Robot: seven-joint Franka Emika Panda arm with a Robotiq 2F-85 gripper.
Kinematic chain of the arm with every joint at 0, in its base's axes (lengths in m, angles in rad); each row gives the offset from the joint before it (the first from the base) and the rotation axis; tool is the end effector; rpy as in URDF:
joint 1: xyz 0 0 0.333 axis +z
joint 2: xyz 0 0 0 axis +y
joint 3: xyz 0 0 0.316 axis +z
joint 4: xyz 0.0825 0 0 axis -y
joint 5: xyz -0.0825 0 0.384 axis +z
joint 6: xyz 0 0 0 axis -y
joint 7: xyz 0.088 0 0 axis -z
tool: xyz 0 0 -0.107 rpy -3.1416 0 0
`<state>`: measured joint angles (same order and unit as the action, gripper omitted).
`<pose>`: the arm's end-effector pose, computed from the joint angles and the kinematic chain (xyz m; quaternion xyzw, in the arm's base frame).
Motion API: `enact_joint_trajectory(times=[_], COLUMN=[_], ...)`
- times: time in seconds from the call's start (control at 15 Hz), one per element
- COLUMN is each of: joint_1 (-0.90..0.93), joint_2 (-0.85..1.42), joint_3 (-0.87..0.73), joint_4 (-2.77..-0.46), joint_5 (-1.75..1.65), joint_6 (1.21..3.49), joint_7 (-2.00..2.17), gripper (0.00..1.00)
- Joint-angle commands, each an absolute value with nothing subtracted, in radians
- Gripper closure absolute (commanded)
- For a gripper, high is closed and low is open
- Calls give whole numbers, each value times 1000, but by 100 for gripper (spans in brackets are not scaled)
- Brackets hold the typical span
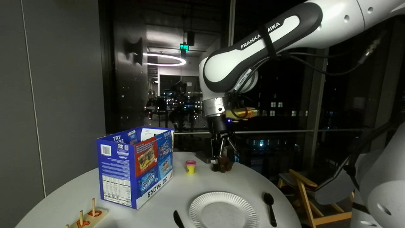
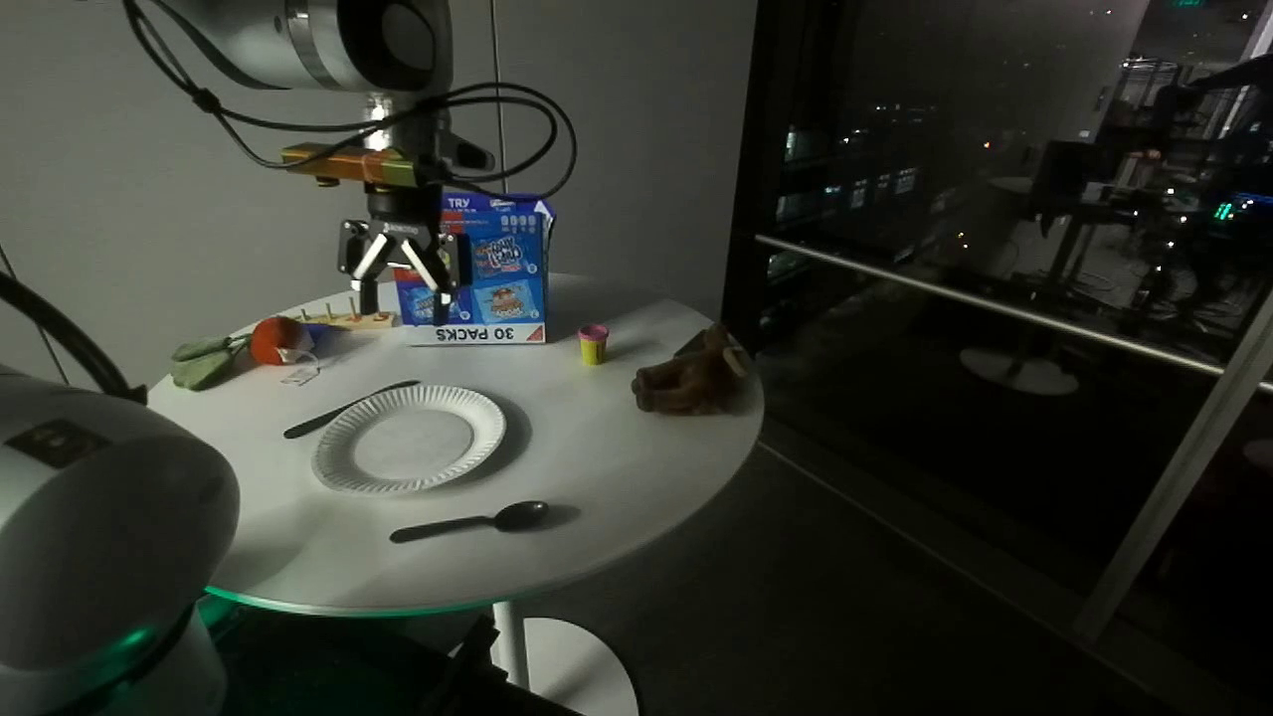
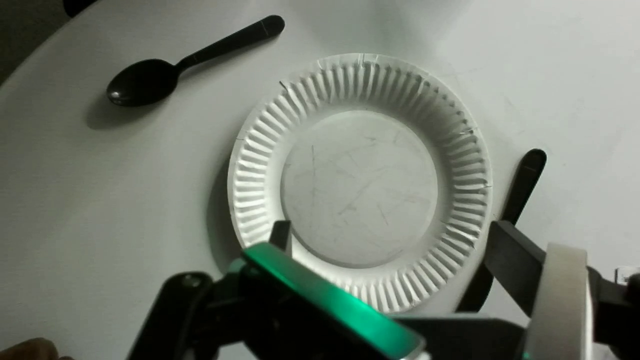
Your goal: Put the radish on the white plate.
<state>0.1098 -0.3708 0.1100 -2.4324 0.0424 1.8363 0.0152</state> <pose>0.3915 0.0916 0.4243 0.9897 0.0877 -0.1125 0.0129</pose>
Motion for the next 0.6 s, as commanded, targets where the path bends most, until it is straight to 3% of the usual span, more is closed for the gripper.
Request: enact_joint_trajectory(times=[0.0, 0.53], joint_1=[146, 306], joint_2=[-336, -159], joint_3=[124, 287], joint_4=[-2454, -2475], joint_5=[86, 139], joint_6=[1899, 2247], joint_7=[-19, -4], gripper=[0, 0])
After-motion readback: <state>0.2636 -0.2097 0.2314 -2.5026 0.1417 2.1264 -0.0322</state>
